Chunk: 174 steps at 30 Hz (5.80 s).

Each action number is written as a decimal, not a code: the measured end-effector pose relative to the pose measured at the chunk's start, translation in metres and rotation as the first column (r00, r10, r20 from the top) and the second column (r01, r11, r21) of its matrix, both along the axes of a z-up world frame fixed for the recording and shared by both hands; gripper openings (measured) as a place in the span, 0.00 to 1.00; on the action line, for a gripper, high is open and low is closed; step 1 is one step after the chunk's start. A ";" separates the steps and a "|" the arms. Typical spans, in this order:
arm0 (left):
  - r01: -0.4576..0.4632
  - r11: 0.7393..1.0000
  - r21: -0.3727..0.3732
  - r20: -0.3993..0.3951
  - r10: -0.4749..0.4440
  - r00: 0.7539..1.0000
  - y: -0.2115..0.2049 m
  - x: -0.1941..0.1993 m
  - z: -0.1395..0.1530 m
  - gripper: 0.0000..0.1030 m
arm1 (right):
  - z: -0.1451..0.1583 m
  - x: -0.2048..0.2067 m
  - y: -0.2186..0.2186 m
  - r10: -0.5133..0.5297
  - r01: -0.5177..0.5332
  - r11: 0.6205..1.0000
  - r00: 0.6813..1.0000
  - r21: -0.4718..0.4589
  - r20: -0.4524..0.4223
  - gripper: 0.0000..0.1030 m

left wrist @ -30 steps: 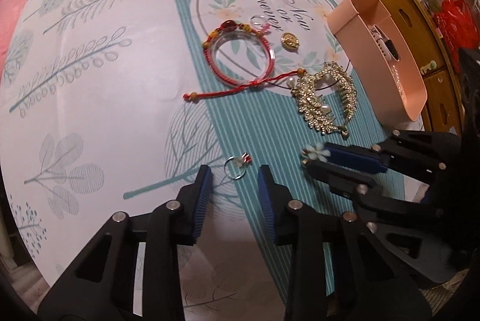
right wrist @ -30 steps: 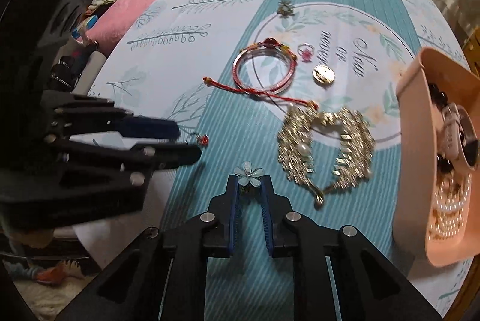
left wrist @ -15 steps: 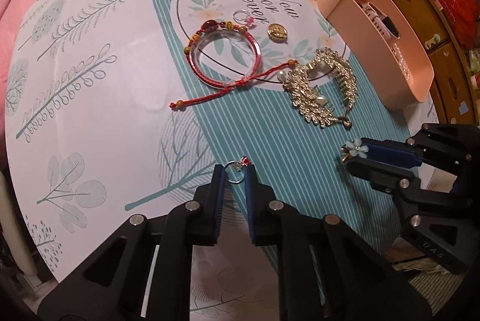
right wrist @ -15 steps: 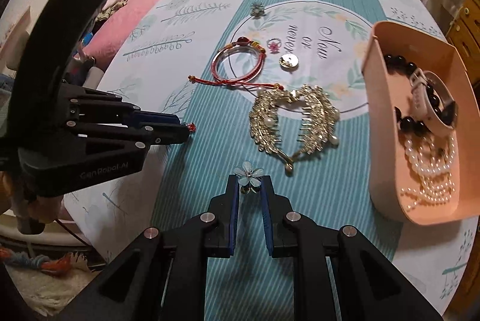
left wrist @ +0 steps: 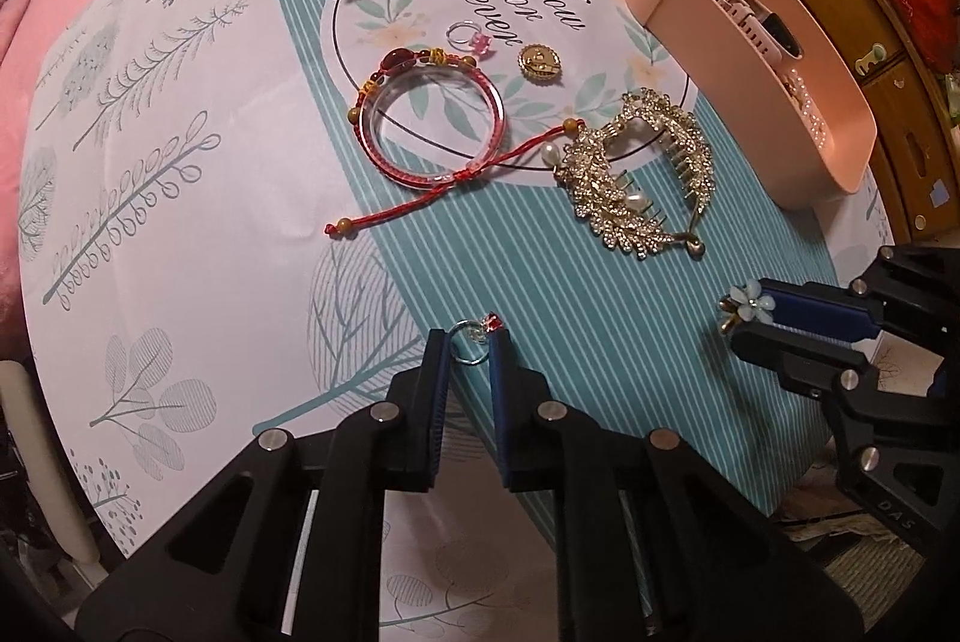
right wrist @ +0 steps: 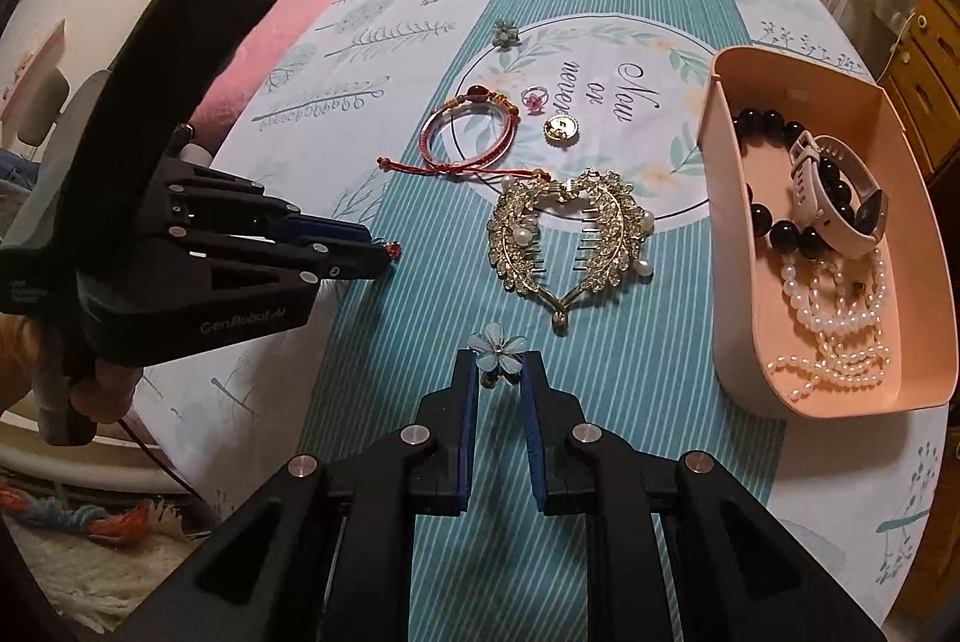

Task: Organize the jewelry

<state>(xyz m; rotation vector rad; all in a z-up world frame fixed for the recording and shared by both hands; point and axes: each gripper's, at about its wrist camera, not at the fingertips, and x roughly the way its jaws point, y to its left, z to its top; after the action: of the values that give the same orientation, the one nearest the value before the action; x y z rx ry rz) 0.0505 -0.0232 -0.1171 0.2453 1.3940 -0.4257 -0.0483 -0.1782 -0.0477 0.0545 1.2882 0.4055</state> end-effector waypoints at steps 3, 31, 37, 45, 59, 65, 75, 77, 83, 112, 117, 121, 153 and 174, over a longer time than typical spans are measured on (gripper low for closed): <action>0.006 1.000 0.004 0.012 -0.006 1.000 -0.002 0.000 0.000 0.11 | 0.002 0.000 -0.001 -0.005 0.005 1.000 1.000 0.002 0.003 0.14; 0.120 0.966 -0.228 0.175 -0.081 0.981 -0.096 0.003 0.110 0.07 | 0.056 0.013 -0.125 -0.287 0.291 0.957 0.952 -0.019 0.111 0.14; 0.111 0.976 -0.190 0.152 -0.082 0.985 -0.104 0.010 0.100 0.07 | 0.047 0.013 -0.144 -0.324 0.328 0.944 0.941 -0.022 0.099 0.14; -0.010 0.994 -0.110 0.066 0.018 0.998 -0.050 0.015 0.068 0.07 | 0.042 0.013 -0.139 -0.323 0.326 0.945 0.942 -0.014 0.091 0.14; -0.117 0.990 -0.078 -0.098 0.109 0.989 0.020 0.008 0.025 0.28 | 0.025 0.037 -0.125 -0.316 0.318 0.948 0.947 -0.025 0.055 0.14; -0.068 0.997 -0.022 -0.093 0.066 0.994 0.026 -0.009 0.013 0.39 | 0.016 0.042 -0.116 -0.318 0.319 0.947 0.947 -0.041 0.039 0.14; -0.082 0.997 -0.012 -0.032 0.081 0.996 0.019 -0.007 0.010 0.39 | 0.005 0.048 -0.110 -0.344 0.343 0.935 0.939 -0.090 0.010 0.14; -0.069 0.998 -0.010 -0.024 0.069 0.997 0.015 -0.006 0.010 0.39 | 0.004 0.049 -0.110 -0.343 0.342 0.935 0.939 -0.090 0.012 0.14; -0.036 0.999 0.003 0.001 0.036 0.999 0.000 -0.006 0.008 0.30 | 0.005 0.048 -0.108 -0.344 0.345 0.934 0.939 -0.091 0.017 0.14; -0.097 0.995 0.037 0.030 0.096 0.995 0.005 -0.008 0.005 0.06 | 0.014 0.039 -0.116 -0.353 0.355 0.932 0.935 -0.069 0.036 0.31; -0.146 0.989 0.010 0.023 0.145 0.989 0.020 -0.002 0.017 0.05 | 0.018 0.038 -0.117 -0.351 0.353 0.933 0.935 -0.064 0.046 0.31; -0.188 0.982 -0.037 0.010 0.188 0.982 0.029 0.005 0.031 0.05 | 0.021 0.036 -0.116 -0.345 0.348 0.935 0.937 -0.062 0.055 0.31; 0.005 0.983 -0.181 0.048 0.004 0.999 -0.153 0.072 0.081 0.05 | 0.040 0.008 -0.158 -0.415 0.419 0.907 0.905 -0.035 0.091 0.31; 0.068 0.994 -0.084 0.015 -0.067 0.998 -0.187 0.068 0.048 0.39 | 0.034 0.017 -0.151 -0.375 0.379 0.923 0.924 -0.070 0.071 0.31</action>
<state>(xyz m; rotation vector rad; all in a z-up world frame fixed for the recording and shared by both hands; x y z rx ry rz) 0.1183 -0.2097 -0.0690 0.2260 1.3556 -0.5365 -0.0317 -0.3295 -0.0140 0.2174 1.2045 0.0215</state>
